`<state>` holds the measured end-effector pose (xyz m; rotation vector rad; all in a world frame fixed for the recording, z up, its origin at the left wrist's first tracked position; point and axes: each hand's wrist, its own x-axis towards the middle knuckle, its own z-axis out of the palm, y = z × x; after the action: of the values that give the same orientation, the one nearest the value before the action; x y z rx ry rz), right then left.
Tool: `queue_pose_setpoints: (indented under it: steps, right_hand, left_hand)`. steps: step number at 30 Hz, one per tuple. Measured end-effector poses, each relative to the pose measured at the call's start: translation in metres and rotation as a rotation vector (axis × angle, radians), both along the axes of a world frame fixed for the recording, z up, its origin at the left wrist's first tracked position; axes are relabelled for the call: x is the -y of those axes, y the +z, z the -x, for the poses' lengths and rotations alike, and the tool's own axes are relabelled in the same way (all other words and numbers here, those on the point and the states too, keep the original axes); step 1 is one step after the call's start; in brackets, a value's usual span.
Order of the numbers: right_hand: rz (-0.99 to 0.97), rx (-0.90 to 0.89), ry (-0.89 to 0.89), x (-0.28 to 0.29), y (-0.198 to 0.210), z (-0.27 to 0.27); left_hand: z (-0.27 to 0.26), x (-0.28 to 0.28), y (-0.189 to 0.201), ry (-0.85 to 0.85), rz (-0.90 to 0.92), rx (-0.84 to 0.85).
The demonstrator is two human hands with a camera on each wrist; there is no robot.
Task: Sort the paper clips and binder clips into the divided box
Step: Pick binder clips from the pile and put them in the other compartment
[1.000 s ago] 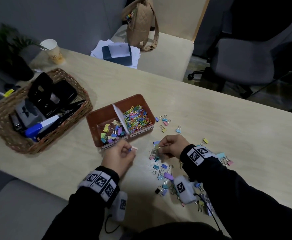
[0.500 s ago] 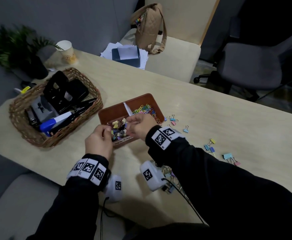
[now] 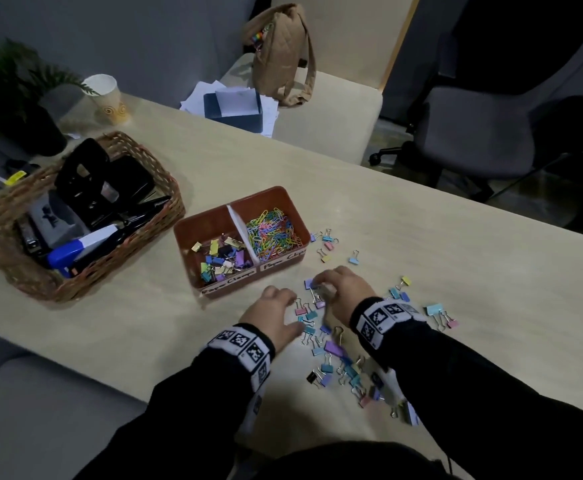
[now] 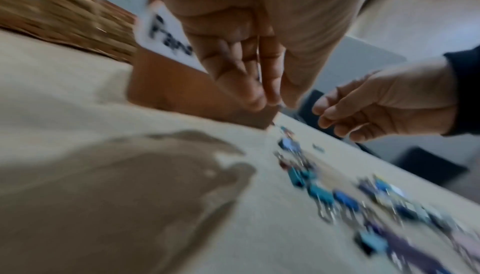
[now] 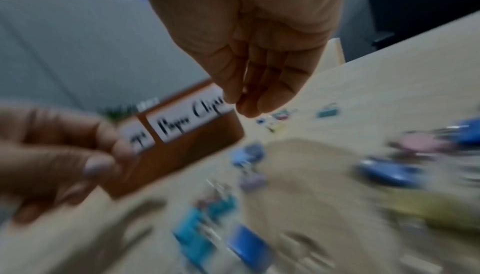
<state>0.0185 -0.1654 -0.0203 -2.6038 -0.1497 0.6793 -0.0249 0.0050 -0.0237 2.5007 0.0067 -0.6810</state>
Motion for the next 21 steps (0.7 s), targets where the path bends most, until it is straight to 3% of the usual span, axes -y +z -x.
queue_pose_setpoints:
  steps: [3, 7, 21]
  right_hand:
    - [0.090, 0.004, 0.323, 0.000, -0.006, 0.000]
    - [0.212, 0.025, 0.485, 0.001, -0.011, -0.005]
    - [0.240, -0.036, 0.322, 0.001, -0.024, -0.004]
  left_hand:
    - [-0.005, 0.020, -0.006, -0.091, -0.046, -0.063]
    - [-0.006, 0.025, -0.014, -0.116, -0.057, -0.087]
    - [-0.009, 0.028, -0.021, 0.009, -0.102, -0.067]
